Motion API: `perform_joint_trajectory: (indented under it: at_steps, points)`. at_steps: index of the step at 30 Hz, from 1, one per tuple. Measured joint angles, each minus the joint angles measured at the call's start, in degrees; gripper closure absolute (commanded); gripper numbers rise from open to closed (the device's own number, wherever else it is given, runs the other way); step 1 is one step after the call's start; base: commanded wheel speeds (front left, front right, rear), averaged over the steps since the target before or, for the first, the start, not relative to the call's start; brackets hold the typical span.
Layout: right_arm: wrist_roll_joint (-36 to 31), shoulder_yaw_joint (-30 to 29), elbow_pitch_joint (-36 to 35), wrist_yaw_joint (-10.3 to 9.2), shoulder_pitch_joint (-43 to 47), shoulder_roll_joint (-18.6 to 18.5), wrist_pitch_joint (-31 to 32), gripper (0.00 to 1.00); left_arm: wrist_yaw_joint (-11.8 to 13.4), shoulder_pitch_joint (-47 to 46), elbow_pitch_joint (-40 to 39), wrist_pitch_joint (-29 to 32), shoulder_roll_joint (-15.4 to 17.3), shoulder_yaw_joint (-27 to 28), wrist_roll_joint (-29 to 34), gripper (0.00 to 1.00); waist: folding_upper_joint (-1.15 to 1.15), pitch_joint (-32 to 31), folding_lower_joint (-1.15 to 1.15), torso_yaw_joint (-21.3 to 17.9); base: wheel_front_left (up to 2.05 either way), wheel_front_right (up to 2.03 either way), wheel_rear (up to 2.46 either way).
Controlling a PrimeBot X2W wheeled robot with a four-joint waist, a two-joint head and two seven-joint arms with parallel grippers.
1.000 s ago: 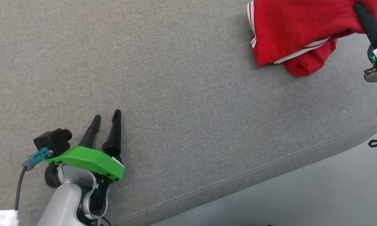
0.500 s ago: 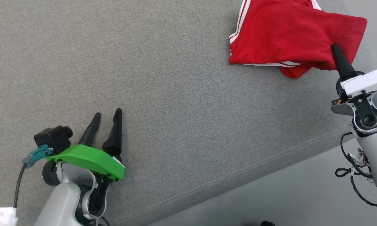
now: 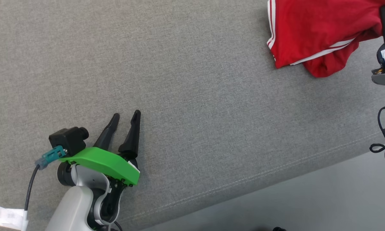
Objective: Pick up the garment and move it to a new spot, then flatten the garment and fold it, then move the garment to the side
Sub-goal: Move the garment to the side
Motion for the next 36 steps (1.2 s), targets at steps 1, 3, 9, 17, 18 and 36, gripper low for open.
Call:
perform_joint_trajectory:
  at_steps: [1, 3, 9, 17, 18, 36]
  points:
    - [0.0, 0.0, 0.5, -0.51, -0.4, 0.0, 0.0, 1.0, 0.0, 0.0, -0.1, 0.1, -0.1, -0.1, 0.0, 0.0, 0.0, 0.2, 0.0, 0.3, 0.0, 0.0, 0.0]
    - [0.0, 0.0, 1.9, -1.32, -0.8, -0.1, 0.0, 1.0, 0.0, -0.1, -0.4, 0.5, -0.2, -0.2, 0.0, 0.0, 0.0, 0.5, 0.0, 0.9, 0.0, 0.0, 0.0]
    - [-0.5, -0.2, 4.6, -2.44, -2.3, 0.2, -0.5, 0.64, 0.0, -0.2, -1.3, 0.5, -0.6, -0.3, 0.0, 0.0, 0.0, 1.8, 0.0, 2.6, 0.0, 0.0, 0.0]
    - [-2.8, -0.2, 8.8, -4.92, -4.5, 1.3, -3.9, 0.0, 0.0, -0.3, -1.9, -0.1, -0.9, -0.2, 0.0, 0.0, 0.0, 2.7, 0.0, 3.3, 0.0, 0.0, 0.0]
    - [-3.0, -0.1, 9.4, -5.09, -4.5, 1.2, -4.2, 0.0, 0.0, -0.2, -1.9, -0.1, -0.9, -0.1, 0.0, 0.0, 0.0, 2.7, 0.0, 3.3, 0.0, 0.0, 0.0]
    - [-9.6, 1.1, 16.2, -9.99, -4.5, 0.3, -7.5, 0.0, 0.0, -0.2, -0.9, -0.6, -0.6, 0.4, 0.0, 0.0, 0.0, 1.0, 0.0, 2.1, 0.0, 0.0, 0.0]
